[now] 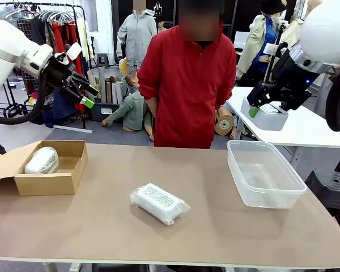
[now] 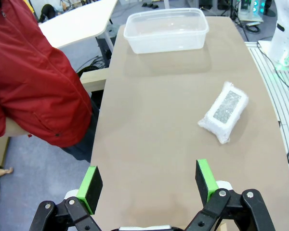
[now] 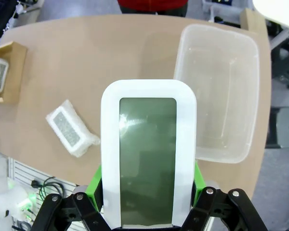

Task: Separate and place wrapped and unwrapped clocks.
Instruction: If the picked Digital clock is wrapped, place it in the Package Box ; if not, place it in the Organizing box.

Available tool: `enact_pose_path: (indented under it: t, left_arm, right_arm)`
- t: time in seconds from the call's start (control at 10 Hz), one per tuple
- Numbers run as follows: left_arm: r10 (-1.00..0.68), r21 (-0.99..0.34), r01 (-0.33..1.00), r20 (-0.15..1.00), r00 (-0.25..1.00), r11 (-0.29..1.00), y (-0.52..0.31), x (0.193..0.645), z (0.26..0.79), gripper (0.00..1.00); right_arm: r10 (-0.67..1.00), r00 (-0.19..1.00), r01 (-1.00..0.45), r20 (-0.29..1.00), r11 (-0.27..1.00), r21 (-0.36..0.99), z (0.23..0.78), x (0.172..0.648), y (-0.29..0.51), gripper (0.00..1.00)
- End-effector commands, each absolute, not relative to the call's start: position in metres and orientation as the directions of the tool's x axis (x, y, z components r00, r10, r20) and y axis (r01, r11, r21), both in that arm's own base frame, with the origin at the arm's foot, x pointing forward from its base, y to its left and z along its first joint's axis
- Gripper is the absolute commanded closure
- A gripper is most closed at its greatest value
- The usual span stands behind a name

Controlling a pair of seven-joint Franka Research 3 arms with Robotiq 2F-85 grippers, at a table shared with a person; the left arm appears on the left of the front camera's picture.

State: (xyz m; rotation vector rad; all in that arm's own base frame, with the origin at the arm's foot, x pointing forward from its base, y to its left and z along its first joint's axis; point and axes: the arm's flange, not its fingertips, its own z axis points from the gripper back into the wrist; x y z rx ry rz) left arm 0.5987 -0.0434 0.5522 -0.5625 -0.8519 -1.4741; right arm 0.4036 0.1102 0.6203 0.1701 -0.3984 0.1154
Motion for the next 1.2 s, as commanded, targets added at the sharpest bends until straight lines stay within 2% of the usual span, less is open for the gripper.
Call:
enact_pose_path:
  t: [0.0,0.4,0.9,1.1]
  left_arm:
    - [-0.62,0.169,0.984,0.779,-0.099,0.055,-0.043,0.597,0.552,0.0]
    - [-0.62,0.169,0.984,0.779,-0.099,0.055,-0.043,0.597,0.552,0.0]
    - [-0.62,0.169,0.984,0.779,-0.099,0.055,-0.043,0.597,0.552,0.0]
    - [-0.62,0.169,0.984,0.779,-0.099,0.055,-0.043,0.597,0.552,0.0]
  right_arm:
    - [0.106,0.912,-0.167,0.397,0.978,0.122,0.623,0.402,0.116,1.0]
    - [0.099,0.916,-0.161,0.39,0.978,0.131,0.619,0.401,0.12,1.0]
    - [-0.008,0.92,-0.039,0.391,0.993,0.112,0.566,0.475,0.072,1.0]
    - [-0.055,0.937,0.019,0.344,0.994,0.106,0.527,0.493,0.046,1.0]
